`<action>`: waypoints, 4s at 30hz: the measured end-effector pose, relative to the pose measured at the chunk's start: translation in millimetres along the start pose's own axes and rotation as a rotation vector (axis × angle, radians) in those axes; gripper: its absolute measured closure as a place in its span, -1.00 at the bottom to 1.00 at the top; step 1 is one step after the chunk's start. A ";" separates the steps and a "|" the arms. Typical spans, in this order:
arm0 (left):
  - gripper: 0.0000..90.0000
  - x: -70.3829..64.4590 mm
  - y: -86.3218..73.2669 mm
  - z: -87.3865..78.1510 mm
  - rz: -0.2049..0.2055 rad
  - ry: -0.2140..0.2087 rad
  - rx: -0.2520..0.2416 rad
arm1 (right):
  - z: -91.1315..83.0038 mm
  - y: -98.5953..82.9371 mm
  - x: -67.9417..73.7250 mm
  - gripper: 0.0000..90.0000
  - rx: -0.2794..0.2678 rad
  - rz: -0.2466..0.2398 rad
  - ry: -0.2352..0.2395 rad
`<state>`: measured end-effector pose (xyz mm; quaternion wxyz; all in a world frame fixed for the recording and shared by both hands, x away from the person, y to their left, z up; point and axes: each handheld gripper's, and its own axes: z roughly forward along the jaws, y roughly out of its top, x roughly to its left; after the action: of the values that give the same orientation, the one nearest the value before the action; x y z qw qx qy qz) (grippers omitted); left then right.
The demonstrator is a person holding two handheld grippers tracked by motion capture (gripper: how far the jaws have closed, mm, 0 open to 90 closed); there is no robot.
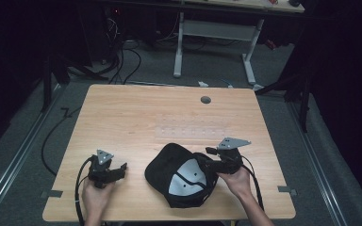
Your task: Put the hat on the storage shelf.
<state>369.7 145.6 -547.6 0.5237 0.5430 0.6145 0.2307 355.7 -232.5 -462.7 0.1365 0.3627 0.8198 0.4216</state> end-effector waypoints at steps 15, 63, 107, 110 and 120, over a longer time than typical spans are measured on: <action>-0.43 -0.2 0.0 0.0 -0.002 0.000 -0.001 | 21.8 -0.1 -0.9 0.07 0.054 -0.003 0.029; -0.43 -0.3 0.0 0.1 -0.003 0.000 -0.001 | 24.2 -15.4 -5.6 0.77 0.061 -0.047 0.042; -0.57 -70.6 2.3 -32.2 0.098 -0.321 0.037 | -48.4 -26.7 -29.0 0.78 -0.037 0.149 -0.067; -0.59 -83.1 -0.7 -34.3 0.122 -0.356 0.053 | -49.8 -24.5 -29.1 0.78 -0.040 0.150 -0.071; -0.62 -111.7 -7.8 -35.0 0.182 -0.432 0.077 | -47.4 -14.7 -27.2 0.78 -0.041 0.153 -0.056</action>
<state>319.7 51.7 -498.2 0.5990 0.6525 0.4449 0.1318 342.6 -285.4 -447.8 0.1342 0.4332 0.7767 0.4371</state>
